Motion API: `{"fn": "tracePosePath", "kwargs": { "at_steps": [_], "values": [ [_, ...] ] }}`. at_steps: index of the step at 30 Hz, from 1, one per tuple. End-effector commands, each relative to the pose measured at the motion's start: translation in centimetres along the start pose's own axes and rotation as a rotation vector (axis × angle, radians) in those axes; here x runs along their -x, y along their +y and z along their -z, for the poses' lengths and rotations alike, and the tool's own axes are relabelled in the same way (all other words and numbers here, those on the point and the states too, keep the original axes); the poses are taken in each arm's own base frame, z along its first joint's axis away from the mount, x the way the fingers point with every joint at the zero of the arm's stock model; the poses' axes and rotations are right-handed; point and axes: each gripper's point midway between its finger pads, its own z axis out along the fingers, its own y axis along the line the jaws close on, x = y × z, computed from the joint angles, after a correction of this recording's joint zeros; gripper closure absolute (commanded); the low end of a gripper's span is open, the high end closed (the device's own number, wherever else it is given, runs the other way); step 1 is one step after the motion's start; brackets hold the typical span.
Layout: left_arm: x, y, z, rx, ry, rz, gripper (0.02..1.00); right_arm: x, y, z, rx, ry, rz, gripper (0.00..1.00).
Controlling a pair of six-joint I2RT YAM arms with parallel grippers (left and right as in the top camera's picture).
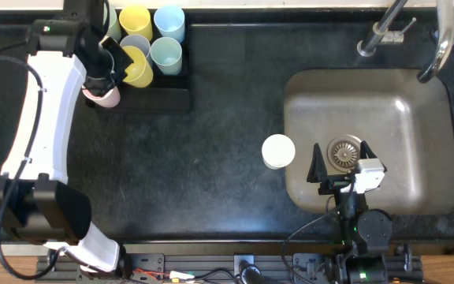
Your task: Store Cups
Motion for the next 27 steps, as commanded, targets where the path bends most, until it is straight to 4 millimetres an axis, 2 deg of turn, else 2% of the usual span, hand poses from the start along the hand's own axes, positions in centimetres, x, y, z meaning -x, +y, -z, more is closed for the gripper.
{"fn": "tracePosePath", "kwargs": {
  "at_steps": [1,18,27],
  "values": [
    [-0.1,1.1,-1.4,0.039,0.018,0.02,0.982,0.0,-0.2,0.0,-0.006,-0.008,0.0,0.005],
    [0.1,2.8,-5.6,0.15,0.059,0.028,0.982,0.0,-0.2,0.0,-0.006,-0.008,0.0,0.003],
    [0.1,3.2,-6.8,0.186,0.069,0.026,0.982,0.0,-0.2,0.0,-0.006,-0.008,0.0,0.005]
  ]
}}
